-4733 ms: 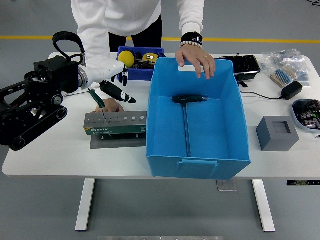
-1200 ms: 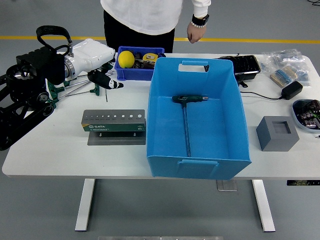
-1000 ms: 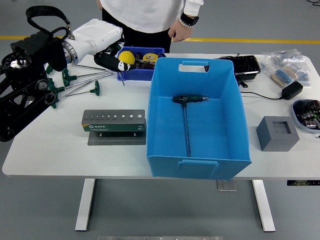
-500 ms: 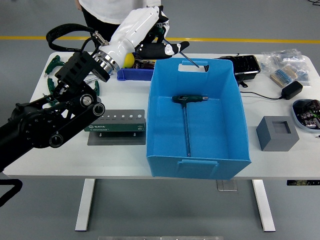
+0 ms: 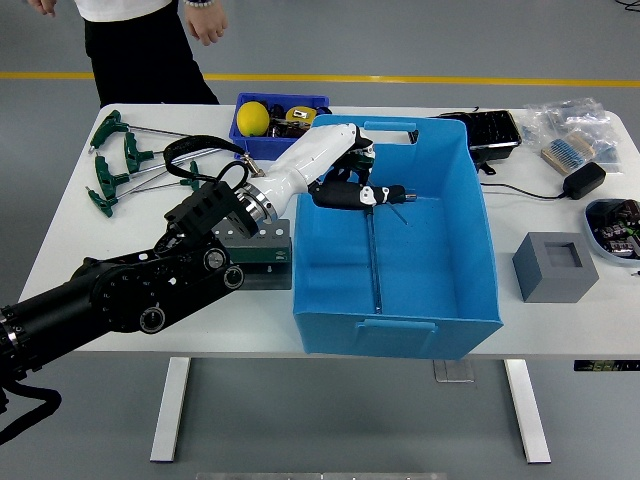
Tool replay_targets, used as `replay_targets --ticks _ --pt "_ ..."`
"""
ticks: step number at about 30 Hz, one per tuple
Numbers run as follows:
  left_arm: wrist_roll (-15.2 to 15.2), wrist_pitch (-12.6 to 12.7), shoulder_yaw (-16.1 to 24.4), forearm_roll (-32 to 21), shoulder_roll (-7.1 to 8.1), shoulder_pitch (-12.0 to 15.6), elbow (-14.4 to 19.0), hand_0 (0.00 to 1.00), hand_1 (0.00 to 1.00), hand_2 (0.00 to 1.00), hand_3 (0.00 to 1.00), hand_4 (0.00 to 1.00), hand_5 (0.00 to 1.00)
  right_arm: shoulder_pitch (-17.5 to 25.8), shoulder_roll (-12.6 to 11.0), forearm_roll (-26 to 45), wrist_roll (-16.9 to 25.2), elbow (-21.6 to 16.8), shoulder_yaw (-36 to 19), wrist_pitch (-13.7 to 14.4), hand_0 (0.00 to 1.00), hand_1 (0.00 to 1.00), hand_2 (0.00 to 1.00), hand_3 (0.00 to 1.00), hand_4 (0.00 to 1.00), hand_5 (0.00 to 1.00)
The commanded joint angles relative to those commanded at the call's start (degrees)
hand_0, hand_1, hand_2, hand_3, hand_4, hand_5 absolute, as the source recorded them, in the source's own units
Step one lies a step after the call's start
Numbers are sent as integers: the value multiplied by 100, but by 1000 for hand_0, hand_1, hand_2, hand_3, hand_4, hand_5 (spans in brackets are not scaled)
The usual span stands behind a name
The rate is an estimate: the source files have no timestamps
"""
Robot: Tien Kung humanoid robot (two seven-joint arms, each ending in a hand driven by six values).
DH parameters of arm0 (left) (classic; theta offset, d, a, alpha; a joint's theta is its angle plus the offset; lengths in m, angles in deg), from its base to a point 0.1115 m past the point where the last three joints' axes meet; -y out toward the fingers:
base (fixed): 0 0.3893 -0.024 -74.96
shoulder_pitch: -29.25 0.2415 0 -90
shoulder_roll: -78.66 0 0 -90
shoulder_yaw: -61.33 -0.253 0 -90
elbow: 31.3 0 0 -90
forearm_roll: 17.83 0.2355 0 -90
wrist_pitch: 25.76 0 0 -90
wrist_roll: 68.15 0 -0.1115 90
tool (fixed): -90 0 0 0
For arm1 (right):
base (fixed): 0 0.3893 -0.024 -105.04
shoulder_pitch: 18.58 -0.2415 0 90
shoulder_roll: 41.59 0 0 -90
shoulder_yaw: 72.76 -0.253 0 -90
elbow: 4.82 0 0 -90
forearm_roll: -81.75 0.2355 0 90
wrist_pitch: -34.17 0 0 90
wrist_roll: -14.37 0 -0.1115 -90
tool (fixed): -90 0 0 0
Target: Lift tool from toolbox,place it in box,lift tool from toolbox,place it in box
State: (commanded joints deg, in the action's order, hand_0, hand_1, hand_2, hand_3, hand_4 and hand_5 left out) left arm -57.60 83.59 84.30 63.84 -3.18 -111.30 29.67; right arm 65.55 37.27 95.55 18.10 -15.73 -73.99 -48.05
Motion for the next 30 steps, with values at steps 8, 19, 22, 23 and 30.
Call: replay_targets --ticks 8,19,22,23,30 --pt "-121 -480 -161 -11 -40 -16 -52 405 460 581 533 890 615 -2 -13 30 10 -4 27 -14 731 717 753 675 948 789" --pt "-656 -1062 -50 161 -60 -26 -93 715 754 872 687 986 754 -2 -22 60 24 -11 51 -15 731 715 752 676 949 788" --pt "-739 -1173 14 175 -54 -21 -124 715 754 872 687 986 754 -1 -22 57 24 -12 52 -15 731 715 752 676 949 788" --pt "-765 -1193 26 187 -51 -21 -127 836 861 939 730 984 753 0 -22 58 24 -12 52 -14 731 715 752 676 950 786" --pt "-883 -1054 348 302 -10 58 -58 959 982 998 849 991 759 -2 -20 81 34 -12 59 -13 731 715 752 677 950 785"
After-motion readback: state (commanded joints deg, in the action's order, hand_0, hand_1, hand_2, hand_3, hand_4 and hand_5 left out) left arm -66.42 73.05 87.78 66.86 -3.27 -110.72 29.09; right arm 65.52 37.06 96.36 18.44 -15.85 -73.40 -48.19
